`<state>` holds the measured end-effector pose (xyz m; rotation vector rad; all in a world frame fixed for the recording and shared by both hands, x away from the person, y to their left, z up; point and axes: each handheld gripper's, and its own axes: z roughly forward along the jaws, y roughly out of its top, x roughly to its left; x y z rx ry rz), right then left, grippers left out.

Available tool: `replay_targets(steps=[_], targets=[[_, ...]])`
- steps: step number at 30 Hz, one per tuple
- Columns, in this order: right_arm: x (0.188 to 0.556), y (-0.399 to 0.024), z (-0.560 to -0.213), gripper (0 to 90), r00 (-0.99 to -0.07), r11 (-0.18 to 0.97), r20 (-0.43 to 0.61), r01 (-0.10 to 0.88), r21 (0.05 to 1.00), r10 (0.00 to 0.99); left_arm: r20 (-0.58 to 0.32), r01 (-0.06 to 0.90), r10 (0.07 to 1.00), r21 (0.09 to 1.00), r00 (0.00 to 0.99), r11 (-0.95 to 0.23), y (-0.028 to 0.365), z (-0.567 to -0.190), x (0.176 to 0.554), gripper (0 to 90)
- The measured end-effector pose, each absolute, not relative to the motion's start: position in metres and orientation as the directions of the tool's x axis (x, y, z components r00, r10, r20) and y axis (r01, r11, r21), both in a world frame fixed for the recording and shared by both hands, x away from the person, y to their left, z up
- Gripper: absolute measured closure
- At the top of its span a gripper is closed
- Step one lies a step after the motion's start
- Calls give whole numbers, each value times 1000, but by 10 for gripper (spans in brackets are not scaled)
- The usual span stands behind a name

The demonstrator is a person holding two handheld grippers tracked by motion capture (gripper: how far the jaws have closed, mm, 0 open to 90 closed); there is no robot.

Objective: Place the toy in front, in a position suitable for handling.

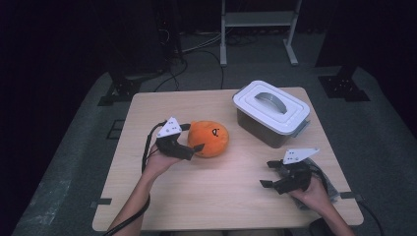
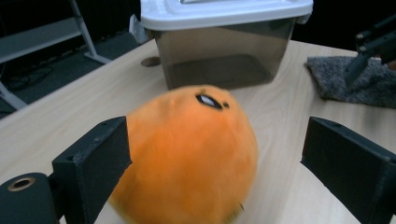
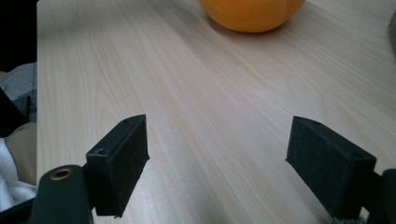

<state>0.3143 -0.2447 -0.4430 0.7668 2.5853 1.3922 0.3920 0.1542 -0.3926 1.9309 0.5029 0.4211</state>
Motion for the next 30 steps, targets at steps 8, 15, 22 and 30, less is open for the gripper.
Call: replay_targets(steps=[8,15,22,30], targets=[[314,-245,-443,193,-871,455,140,377,807,471,50,157,517,924,854,-349,137,-396,414,70],[313,-244,-443,201,-874,462,132,369,807,467,22,204,533,910,846,-362,128,-412,430,69],[312,-246,-442,206,-876,454,131,362,814,463,34,223,568,899,823,-377,121,-428,437,80],[311,-245,-441,207,-878,455,129,359,815,461,35,239,616,903,787,-357,122,-442,438,260]])
